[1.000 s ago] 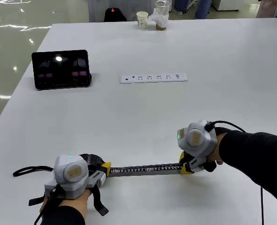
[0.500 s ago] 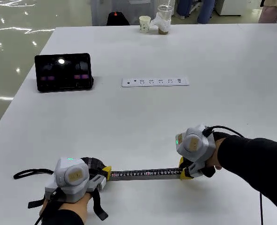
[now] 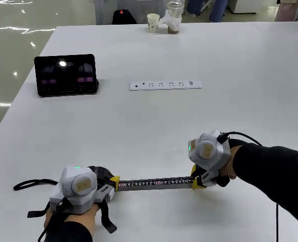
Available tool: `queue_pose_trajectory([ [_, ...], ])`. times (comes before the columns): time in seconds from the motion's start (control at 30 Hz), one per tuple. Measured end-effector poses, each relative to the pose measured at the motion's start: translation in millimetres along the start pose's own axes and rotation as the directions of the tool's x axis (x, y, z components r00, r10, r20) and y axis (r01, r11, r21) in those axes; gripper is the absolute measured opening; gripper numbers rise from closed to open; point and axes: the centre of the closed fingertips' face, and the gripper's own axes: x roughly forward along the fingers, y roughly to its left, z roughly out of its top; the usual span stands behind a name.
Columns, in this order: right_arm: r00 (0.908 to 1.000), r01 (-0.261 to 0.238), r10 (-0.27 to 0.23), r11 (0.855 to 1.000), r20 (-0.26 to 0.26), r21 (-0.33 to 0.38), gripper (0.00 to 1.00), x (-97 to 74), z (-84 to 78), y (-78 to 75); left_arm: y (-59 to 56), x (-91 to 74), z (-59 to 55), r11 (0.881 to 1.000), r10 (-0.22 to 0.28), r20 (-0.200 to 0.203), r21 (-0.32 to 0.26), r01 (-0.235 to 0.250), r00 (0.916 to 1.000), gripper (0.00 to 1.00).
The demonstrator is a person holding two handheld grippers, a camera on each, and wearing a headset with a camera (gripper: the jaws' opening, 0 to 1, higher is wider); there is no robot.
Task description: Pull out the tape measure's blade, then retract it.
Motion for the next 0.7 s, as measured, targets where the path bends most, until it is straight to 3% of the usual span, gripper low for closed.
queue_pose_trajectory([
  [0.7,0.9999,-0.007,0.008,1.000,-0.012,0.010,0.11,2.3,6.0,-0.6,-0.4,0.1,-0.7,1.000,-0.016,-0.004,-0.005,0.016,0.9999,0.63],
])
